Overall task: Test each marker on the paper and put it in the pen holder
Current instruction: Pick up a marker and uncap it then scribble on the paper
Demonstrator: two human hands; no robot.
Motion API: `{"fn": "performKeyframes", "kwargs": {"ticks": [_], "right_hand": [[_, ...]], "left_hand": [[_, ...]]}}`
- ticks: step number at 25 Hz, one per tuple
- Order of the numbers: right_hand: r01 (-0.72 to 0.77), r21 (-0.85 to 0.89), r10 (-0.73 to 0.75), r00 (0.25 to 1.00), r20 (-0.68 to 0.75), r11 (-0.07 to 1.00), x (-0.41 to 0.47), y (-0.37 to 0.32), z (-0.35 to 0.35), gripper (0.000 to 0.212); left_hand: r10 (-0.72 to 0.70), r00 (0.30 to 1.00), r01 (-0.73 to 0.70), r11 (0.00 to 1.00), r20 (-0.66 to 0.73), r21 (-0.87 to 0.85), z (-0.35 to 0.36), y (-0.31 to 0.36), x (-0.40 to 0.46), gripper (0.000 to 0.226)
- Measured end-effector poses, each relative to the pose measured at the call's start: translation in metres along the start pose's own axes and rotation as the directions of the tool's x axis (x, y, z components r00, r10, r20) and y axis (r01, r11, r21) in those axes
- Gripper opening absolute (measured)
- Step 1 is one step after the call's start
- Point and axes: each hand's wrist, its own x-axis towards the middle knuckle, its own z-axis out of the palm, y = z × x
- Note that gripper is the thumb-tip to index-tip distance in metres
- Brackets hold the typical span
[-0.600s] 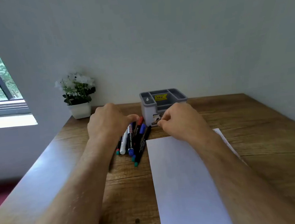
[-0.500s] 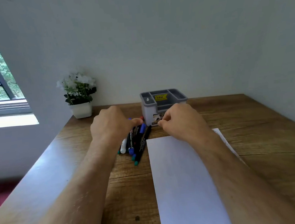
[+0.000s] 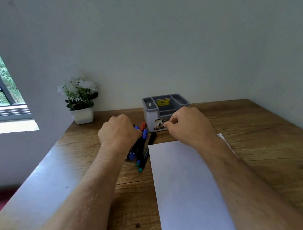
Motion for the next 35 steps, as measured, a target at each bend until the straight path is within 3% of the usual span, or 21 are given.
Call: {"fn": "performKeyframes", "kwargs": {"ticks": [7, 12, 15, 18, 20, 22, 24, 26, 30, 33, 35], "right_hand": [[0.003, -0.014, -0.002, 0.999, 0.042, 1.000, 0.001, -0.004, 0.005, 0.023], [0.011, -0.019, -0.010, 0.999, 0.041, 1.000, 0.002, -0.003, 0.008, 0.025], [0.013, -0.006, -0.012, 1.000, 0.029, 1.000, 0.002, -0.002, 0.008, 0.024], [0.032, 0.054, -0.030, 0.999, -0.033, 0.998, 0.001, 0.000, 0.007, 0.023], [0.054, 0.201, -0.036, 0.995, -0.090, 0.978, 0.000, -0.002, 0.006, 0.020], [0.024, 0.461, 0.020, 0.996, -0.090, 0.887, -0.001, -0.006, 0.004, 0.020], [-0.043, 0.732, 0.055, 0.998, 0.007, 0.680, -0.003, -0.014, -0.001, 0.025], [-0.091, 0.875, 0.028, 0.996, 0.089, 0.476, -0.005, -0.020, -0.004, 0.030], [-0.205, 0.940, -0.026, 0.975, 0.220, 0.272, -0.010, -0.022, -0.008, 0.031], [-0.204, 0.937, -0.004, 0.977, 0.214, 0.284, -0.009, -0.021, -0.007, 0.031], [-0.178, 0.940, 0.024, 0.984, 0.179, 0.290, -0.008, -0.020, -0.004, 0.028]], "left_hand": [[-0.006, 1.000, 0.006, 1.000, 0.016, 0.028, 0.002, 0.001, 0.002, 0.047], [0.022, 1.000, -0.023, 0.999, 0.007, 0.037, 0.009, 0.005, 0.006, 0.035], [0.026, 0.999, -0.027, 0.999, -0.039, -0.025, 0.011, 0.007, 0.005, 0.034], [0.034, 0.984, -0.066, 0.980, -0.173, -0.187, 0.004, 0.005, 0.002, 0.032], [0.028, 0.971, -0.124, 0.907, -0.235, -0.403, -0.004, 0.006, -0.004, 0.030], [0.067, 0.976, -0.189, 0.738, -0.208, -0.648, -0.009, 0.009, -0.011, 0.027], [0.166, 0.977, -0.203, 0.546, -0.132, -0.813, -0.009, 0.015, -0.021, 0.023], [0.249, 0.964, -0.200, 0.434, -0.097, -0.878, -0.003, 0.020, -0.025, 0.018], [0.261, 0.960, -0.189, 0.324, -0.104, -0.927, 0.002, 0.024, -0.028, 0.017], [0.189, 0.976, -0.152, 0.225, -0.110, -0.962, -0.002, 0.028, -0.032, 0.021], [0.103, 0.982, -0.181, 0.239, -0.161, -0.954, 0.000, 0.030, -0.030, 0.021]]}}
